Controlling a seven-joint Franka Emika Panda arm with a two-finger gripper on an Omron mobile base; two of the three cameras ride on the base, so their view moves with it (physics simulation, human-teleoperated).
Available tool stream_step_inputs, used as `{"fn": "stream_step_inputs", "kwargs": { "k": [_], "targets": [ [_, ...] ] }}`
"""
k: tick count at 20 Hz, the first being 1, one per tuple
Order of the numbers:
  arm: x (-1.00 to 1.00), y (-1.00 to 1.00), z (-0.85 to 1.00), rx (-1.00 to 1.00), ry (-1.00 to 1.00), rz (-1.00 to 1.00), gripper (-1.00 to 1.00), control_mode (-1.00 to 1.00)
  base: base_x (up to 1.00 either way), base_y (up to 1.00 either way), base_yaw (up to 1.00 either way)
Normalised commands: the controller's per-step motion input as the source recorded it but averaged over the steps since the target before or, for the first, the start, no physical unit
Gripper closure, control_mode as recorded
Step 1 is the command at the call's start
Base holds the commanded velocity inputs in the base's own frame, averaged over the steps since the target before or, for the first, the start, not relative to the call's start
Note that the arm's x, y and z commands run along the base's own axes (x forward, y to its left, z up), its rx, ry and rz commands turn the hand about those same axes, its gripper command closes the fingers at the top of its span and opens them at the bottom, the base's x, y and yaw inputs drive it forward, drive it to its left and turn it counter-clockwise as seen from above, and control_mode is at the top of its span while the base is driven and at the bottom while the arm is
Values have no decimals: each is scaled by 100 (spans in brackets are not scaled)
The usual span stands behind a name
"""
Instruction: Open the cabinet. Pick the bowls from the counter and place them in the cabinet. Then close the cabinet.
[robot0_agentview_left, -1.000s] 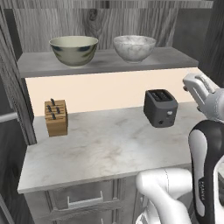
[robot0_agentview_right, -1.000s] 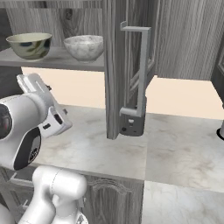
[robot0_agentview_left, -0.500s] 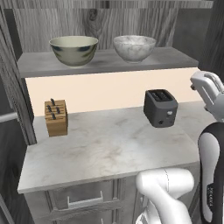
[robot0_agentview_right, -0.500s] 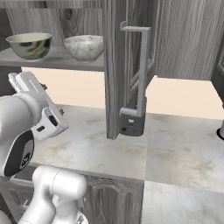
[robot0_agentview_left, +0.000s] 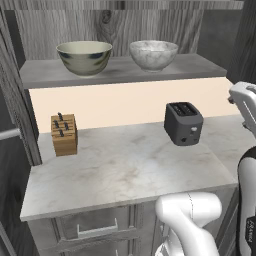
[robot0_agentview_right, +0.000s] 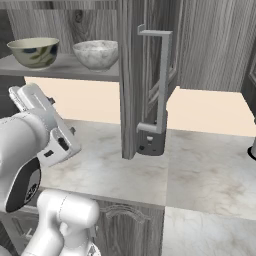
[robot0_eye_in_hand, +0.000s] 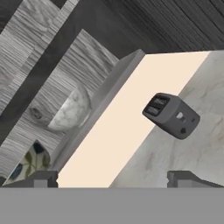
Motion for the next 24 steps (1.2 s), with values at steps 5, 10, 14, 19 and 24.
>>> {"fn": "stream_step_inputs", "kwargs": {
  "k": [5,10,14,19,24],
  "targets": [
    [-6,-36,-48,2,-12,0,-100,-100,0,0,0],
    [-78,-1,-58,2,-22,0,-100,-100,0,0,0],
    [-48,-15,-53,0,-16,0,-100,-100,0,0,0],
    [-17,-36,-62,1,-3,0,-100,-100,0,0,0],
    [-3,-44,-42,0,-4,0,-100,-100,0,0,0]
  ]
}}
